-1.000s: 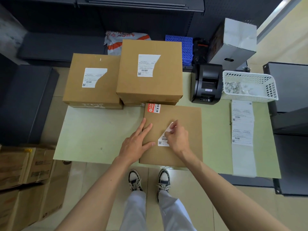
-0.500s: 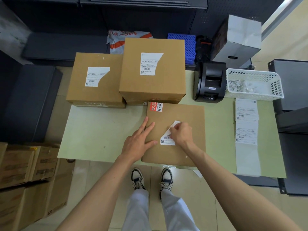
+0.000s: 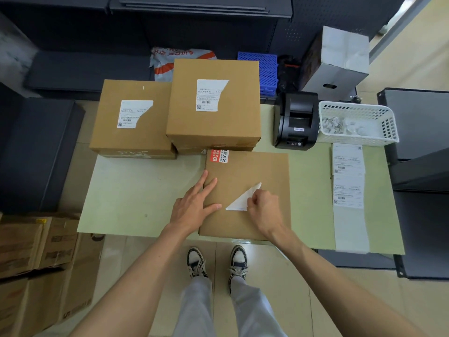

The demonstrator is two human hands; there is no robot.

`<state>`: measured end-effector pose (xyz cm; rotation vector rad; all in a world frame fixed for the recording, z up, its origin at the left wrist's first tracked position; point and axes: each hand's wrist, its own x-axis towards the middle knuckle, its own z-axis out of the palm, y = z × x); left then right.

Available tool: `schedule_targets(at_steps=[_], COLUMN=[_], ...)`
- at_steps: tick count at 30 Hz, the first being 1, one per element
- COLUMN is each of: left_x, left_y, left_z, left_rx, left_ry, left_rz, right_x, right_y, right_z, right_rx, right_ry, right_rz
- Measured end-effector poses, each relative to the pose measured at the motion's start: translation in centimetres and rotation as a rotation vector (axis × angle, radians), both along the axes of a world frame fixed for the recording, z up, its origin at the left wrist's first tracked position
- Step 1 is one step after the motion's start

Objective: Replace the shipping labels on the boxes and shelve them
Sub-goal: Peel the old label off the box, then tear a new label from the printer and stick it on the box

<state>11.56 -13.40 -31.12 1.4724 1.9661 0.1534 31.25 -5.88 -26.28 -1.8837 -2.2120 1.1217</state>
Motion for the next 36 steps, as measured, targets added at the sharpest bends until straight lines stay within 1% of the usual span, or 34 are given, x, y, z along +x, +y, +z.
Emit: schedule_targets(at_steps=[6,10,12,15,18,21,22,24,25,27,29,30,33,36], left_x=[0.0,0.1,0.2,0.3,0.4,0.9,1.3,2.2,2.8,4.2,5.7,6.5,8.5,9.6], left_y=[0.0,0.1,0.1,0.1,0.3,1.3,1.6,2.3,2.6,3.3,3.7,3.8,4.0,4.5], left_z=[0.2,0.4,0.5,0.3,0.4,1.4,1.9,3.4,4.1,5.5,6.6,6.9,7.5,7.9], left_rx=[0.007,0.006,0.004,0.005,-0.001,-0.030,-0.015,0.077,0.136,0.214,0.224,0.229,0.271,0.310], left_ry=[-0.018,0.013,0.019,0.024,0.053,0.130,0.166,0.198,0.173,0.055,-0.053,-0.074,-0.128,-0.237], left_rz=[-0.007,-0.023,-0.023,-0.024,-0.043,-0.056,-0.062,-0.074,-0.090,-0.157,-0.228,-0.248,-0.220,-0.134], right_x=[3.0,4.6,6.0,8.5,9.2,8.7,8.5,8.2,8.1,7.9,7.7,7.5,7.2,6.8], right_y=[-1.8,-1.8,-1.5,-0.1,0.8,1.0,1.0,1.2,1.3,1.6,2.2,2.4,3.0,3.4], right_z=[1.4,1.9,2.3,3.0,3.5,3.5,3.5,3.6,3.7,3.9,4.0,4.1,4.4,5.3], right_rx=[0.043,0.107,0.152,0.226,0.277,0.243,0.221,0.188,0.182,0.186,0.202,0.210,0.194,0.133], right_ry=[0.018,-0.008,-0.019,-0.020,-0.012,0.065,0.095,0.144,0.162,0.174,0.176,0.191,0.268,0.367], right_rz=[0.104,0.143,0.132,0.055,0.077,0.114,0.129,0.170,0.187,0.200,0.219,0.228,0.235,0.205])
